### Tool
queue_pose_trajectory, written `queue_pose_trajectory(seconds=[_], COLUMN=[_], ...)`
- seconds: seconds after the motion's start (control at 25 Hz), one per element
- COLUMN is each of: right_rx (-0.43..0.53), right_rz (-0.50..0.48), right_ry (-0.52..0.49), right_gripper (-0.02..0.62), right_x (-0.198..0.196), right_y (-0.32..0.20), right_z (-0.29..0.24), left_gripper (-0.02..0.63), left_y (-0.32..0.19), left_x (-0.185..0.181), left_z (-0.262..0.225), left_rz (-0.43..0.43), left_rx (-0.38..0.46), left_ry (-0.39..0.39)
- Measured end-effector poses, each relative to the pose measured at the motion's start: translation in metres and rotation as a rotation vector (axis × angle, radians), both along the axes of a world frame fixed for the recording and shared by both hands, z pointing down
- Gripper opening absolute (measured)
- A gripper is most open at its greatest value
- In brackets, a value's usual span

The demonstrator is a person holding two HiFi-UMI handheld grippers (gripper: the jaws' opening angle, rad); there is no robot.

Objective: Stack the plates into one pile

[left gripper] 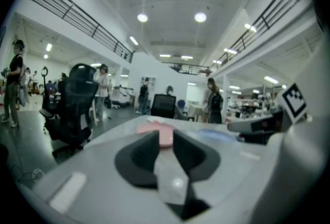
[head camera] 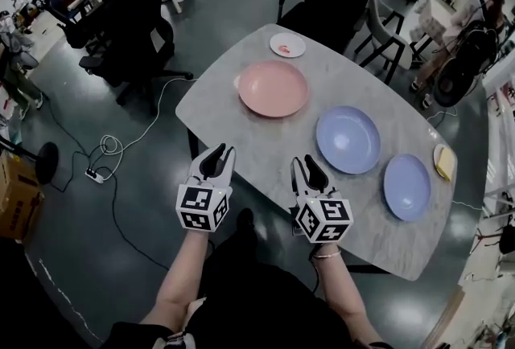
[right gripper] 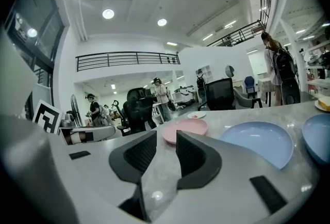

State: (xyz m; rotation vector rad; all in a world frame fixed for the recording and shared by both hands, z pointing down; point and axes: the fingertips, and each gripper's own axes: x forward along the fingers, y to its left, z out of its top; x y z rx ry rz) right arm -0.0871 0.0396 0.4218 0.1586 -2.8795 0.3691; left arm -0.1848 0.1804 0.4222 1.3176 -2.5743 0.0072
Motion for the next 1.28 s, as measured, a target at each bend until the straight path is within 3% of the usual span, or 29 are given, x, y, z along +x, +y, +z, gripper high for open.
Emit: queue_pose_trajectory(seconds=[0.28, 0.52, 0.8, 1.28], right_rx=[-0.003, 0.025, 0.041, 0.013], right_rz=[0.048, 0.099, 0.144, 0.119], right_ry=[0.036, 0.069, 0.101, 0.109], right_gripper=[0.124, 0.135, 0.138, 0.138], right_x=[-0.068, -0.100, -0.118, -0.163], right_y=[-0.023, -0.048, -0.076, -0.099], right_z=[0.003, 0.001, 0.003, 0.025], left_gripper=[0.114, 0.132, 0.141, 0.140], left_y=[-0.020, -0.038, -0.059, -0.092], left_x=[-0.074, -0.114, -0.140, -0.177], left_z=[0.012, 0.022, 0.036, 0.076], left_rz=[0.018, 0.043, 0.060, 0.049], left_rx=[0.002, -0.005, -0.035, -0.132], left_ry=[0.044, 0.094, 0.130, 0.200])
